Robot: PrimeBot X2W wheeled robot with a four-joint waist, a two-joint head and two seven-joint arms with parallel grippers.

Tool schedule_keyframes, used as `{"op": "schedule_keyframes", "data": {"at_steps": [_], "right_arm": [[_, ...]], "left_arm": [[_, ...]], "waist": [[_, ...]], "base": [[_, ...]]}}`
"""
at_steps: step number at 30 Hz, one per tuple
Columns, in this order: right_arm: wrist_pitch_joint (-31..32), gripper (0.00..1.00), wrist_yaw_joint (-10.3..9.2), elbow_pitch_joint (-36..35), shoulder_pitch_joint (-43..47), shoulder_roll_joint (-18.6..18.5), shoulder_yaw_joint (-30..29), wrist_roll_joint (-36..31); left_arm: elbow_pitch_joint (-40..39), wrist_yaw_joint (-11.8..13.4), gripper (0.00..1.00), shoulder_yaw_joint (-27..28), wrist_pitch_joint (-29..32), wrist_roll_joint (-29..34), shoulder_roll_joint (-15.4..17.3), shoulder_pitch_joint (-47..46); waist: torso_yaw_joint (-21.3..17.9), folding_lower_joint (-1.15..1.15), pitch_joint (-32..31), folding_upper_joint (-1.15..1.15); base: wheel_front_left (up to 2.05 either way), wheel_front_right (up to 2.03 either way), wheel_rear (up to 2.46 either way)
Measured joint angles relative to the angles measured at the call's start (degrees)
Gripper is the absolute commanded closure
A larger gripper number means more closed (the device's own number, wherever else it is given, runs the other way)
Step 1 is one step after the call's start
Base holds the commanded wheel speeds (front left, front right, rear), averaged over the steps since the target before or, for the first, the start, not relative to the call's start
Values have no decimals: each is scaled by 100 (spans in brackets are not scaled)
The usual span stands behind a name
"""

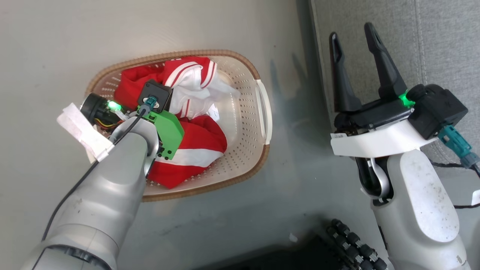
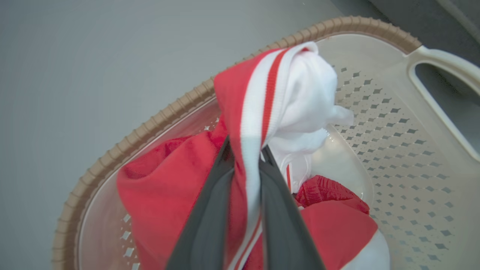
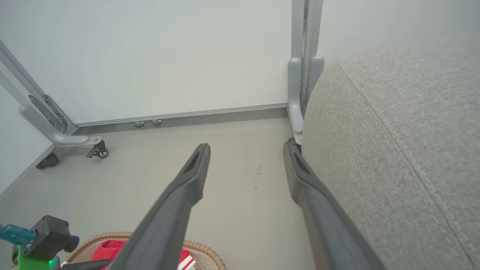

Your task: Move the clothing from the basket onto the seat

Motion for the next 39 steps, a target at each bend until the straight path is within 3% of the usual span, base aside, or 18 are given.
{"op": "schedule_keyframes", "data": {"at_steps": [8, 27, 39], "right_arm": [[0, 0, 0, 135, 336, 1, -88, -179], [243, 0, 0, 234, 1220, -32, -328, -277], [597, 0, 0, -65, 1791, -63, -401, -316]], "left_arm": [[-1254, 31, 100, 271, -82, -347, -65, 597], [-5237, 135, 100, 1065, -89, -531, 387, 2509], [-6705, 57, 100, 1439, -100, -509, 326, 3286]], "waist": [[242, 0, -692, 0], [685, -1, -2468, 0], [870, -1, -3402, 0]], "base": [[0, 0, 0], [0, 0, 0], [0, 0, 0]]}}
